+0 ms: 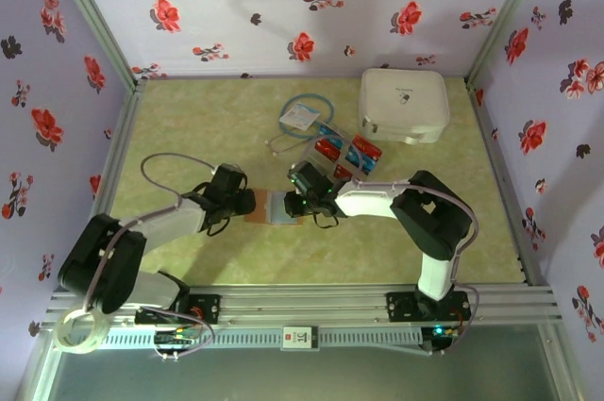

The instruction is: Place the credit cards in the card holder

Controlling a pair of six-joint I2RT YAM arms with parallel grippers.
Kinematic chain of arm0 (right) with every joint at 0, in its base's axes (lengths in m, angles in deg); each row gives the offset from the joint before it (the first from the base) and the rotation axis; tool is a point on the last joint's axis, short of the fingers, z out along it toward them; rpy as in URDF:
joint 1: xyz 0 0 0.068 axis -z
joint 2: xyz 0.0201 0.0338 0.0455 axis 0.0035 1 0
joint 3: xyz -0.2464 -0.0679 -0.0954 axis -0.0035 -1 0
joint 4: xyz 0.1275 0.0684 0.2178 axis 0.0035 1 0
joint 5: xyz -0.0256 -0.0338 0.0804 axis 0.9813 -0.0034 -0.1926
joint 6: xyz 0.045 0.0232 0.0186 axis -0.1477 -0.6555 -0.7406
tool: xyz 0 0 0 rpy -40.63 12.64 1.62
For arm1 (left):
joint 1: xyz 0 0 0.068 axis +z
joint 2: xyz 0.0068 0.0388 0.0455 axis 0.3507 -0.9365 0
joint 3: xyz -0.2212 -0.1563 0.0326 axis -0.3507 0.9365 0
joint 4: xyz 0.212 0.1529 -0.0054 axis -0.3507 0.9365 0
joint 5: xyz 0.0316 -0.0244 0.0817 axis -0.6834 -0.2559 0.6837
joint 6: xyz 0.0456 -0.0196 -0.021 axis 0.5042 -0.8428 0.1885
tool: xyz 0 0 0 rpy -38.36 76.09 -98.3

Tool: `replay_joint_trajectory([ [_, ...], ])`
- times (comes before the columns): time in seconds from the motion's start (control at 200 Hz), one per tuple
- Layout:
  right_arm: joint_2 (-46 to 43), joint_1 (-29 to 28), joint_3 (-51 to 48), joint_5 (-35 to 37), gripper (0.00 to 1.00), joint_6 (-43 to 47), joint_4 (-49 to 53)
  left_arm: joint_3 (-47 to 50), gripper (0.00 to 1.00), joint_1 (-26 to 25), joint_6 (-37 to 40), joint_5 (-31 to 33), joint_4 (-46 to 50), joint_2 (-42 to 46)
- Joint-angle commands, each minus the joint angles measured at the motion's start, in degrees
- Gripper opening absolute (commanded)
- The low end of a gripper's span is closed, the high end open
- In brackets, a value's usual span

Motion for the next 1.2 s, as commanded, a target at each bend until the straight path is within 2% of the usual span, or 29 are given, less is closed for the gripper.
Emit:
replay_joint_trajectory([
  [0.0,0.4,0.4,-2.2,1.0,0.21,-1.3,3.3,-3.2,0.45,-2.4,2.8,6.3,6.8,-2.7],
  [0.165,0.3,0.5,-2.5,0.9,0.21,-1.7,3.0,-6.6,0.47,-5.7,4.7,11.6,10.1,-7.9],
  [0.325,-0.7,0.4,-2.2,0.7,0.22,-1.6,3.7,-7.3,0.49,-6.6,4.5,12.2,10.1,-11.2],
  [0.555,-2.7,0.5,-0.1,0.4,0.22,-0.8,5.5,-10.2,0.54,-6.8,4.3,11.0,13.2,-5.4],
  [0.83,-5.6,2.3,1.6,0.1,0.23,0.7,7.7,-13.0,0.58,-6.8,2.1,2.7,11.7,3.4],
  [1.01,-8.2,4.1,1.2,0.0,0.23,1.1,8.5,-12.3,0.57,-6.8,-0.7,-4.7,6.4,3.5],
  [1.195,-8.7,6.0,0.3,-1.9,0.23,0.4,7.4,-8.8,0.53,-6.8,-2.5,-8.1,-0.4,1.8],
])
